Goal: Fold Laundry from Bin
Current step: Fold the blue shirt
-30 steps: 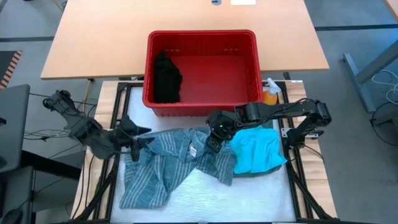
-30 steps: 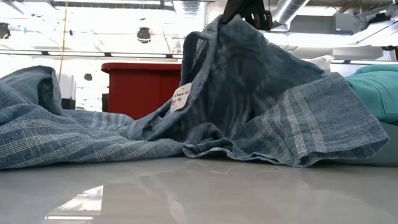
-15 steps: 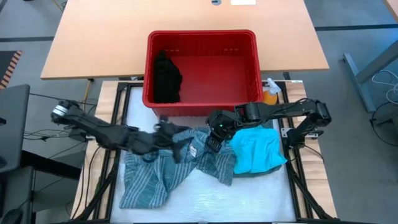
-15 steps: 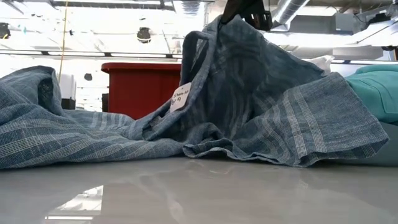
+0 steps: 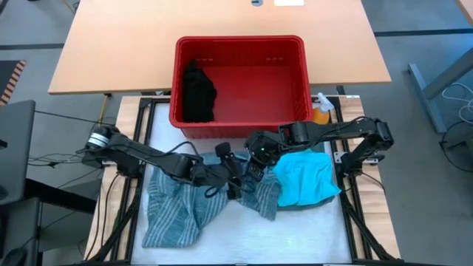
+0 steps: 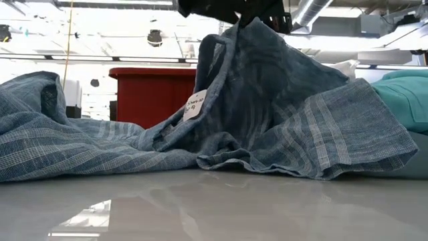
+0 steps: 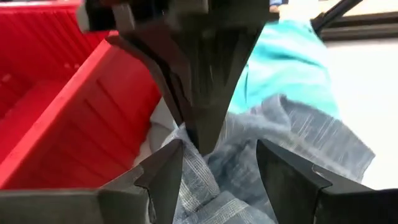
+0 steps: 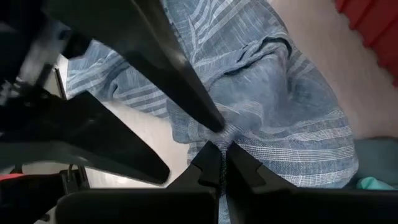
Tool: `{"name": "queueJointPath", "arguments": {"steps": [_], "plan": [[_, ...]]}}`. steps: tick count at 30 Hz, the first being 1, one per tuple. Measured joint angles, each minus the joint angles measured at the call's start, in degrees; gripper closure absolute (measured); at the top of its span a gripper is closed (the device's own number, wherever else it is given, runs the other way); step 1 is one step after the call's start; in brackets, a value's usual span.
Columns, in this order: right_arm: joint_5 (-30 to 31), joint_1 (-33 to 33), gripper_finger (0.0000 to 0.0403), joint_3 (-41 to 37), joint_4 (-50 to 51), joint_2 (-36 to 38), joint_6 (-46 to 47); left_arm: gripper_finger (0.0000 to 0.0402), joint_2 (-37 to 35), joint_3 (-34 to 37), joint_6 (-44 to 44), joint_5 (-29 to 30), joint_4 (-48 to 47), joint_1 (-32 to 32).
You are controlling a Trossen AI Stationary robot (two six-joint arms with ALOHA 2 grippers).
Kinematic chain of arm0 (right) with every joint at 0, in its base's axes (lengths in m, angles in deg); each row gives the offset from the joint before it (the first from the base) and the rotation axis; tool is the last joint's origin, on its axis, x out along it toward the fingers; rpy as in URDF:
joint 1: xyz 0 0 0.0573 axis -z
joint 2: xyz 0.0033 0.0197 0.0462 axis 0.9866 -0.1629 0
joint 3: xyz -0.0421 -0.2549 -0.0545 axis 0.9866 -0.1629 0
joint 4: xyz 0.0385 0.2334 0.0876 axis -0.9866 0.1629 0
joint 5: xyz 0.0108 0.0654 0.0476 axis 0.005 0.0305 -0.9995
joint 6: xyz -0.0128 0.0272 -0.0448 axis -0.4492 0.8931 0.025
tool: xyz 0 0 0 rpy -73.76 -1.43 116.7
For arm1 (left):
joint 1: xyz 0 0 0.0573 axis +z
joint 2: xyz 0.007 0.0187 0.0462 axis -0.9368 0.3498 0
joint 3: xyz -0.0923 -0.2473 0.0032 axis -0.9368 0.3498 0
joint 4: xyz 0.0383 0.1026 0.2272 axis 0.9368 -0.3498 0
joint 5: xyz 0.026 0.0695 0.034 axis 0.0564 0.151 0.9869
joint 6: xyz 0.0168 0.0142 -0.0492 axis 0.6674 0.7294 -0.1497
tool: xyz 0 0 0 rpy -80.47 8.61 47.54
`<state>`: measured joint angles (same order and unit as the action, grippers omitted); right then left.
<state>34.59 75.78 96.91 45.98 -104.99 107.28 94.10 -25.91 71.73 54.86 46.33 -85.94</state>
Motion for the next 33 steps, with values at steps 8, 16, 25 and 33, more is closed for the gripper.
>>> {"name": "queueJointPath", "arguments": {"steps": [8, 16, 25, 33], "plan": [[-1.69, -0.39, 0.0374, 0.00, -0.54, -0.07, -0.53, 0.0207, 1.05, -0.01, -0.06, 6.07, -2.61, 0.58], [-2.76, -0.73, 0.0374, 0.00, -0.74, -0.07, -0.78, 0.0207, 1.05, 0.03, -0.07, 6.58, -2.65, 0.70], [-4.32, -0.74, 0.0374, 0.00, -3.25, -0.04, -2.22, 0.0217, 1.05, 0.03, -1.60, -0.83, -2.49, 2.21], [-4.72, -0.63, 0.0374, 0.00, -1.27, -0.05, -3.12, 0.0362, 1.02, -0.48, -2.92, -1.41, -5.71, 1.36]]}}
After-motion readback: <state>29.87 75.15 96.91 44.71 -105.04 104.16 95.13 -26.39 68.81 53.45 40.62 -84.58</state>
